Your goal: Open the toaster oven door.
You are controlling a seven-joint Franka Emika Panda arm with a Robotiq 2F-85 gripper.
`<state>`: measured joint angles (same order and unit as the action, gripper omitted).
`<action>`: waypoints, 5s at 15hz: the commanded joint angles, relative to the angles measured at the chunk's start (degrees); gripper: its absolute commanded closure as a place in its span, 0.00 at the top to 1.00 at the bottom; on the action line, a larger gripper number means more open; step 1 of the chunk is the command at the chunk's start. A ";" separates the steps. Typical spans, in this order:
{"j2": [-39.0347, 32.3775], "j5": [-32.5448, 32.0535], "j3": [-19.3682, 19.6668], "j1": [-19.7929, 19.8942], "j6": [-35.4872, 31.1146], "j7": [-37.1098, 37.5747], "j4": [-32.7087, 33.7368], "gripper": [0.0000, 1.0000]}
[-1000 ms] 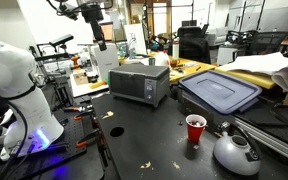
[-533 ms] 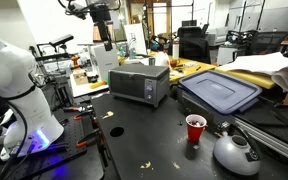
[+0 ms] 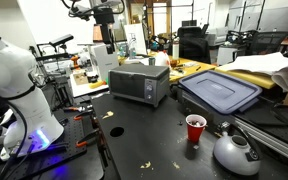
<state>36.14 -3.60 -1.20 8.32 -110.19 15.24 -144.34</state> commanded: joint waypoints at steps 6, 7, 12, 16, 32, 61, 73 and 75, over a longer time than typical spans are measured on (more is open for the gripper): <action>-1.48 0.45 0.06 -0.07 0.00 1.63 0.43 1.00; -1.45 0.53 -0.02 -0.14 0.01 1.69 0.33 1.00; -1.30 0.69 -0.07 -0.45 0.23 1.34 -0.03 1.00; -1.17 0.04 0.34 -0.37 0.15 0.06 -0.07 1.00; -1.67 -0.04 -0.03 -0.41 -0.17 0.59 -0.25 1.00; -25.23 9.30 -8.54 -6.85 -11.91 32.29 5.87 1.00; -30.97 8.84 -6.56 -10.08 -13.23 37.20 8.11 1.00; -31.49 9.00 -6.02 -10.09 -13.50 37.05 8.04 1.00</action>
<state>5.76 5.28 -8.15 -1.23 -122.80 50.28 -137.01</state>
